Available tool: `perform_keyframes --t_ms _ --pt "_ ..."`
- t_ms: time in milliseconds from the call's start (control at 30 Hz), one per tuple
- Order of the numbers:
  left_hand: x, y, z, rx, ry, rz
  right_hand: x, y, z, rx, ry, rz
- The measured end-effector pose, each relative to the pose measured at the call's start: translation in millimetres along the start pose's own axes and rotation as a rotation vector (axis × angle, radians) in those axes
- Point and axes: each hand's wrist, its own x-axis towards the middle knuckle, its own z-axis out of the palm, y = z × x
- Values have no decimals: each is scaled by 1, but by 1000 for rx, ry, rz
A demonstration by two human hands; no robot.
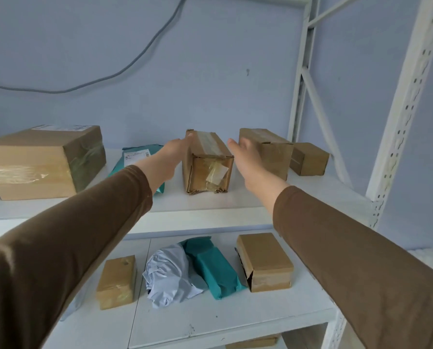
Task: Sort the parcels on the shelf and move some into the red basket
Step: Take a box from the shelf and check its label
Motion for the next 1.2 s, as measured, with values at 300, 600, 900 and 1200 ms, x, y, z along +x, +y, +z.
perform_keyframes --t_ms 300,600,900,1200 --pt "20 -13 23 -139 -61 -148 36 39 9 220 -251 348" --pt "-75 -6 51 -254 -94 1 -29 27 -45 403 -361 237" --pt "-223 -61 113 -57 -37 538 -142 65 -140 606 -555 133" --pt "-324 -91 175 117 109 629 -198 111 -187 1007 -687 175"
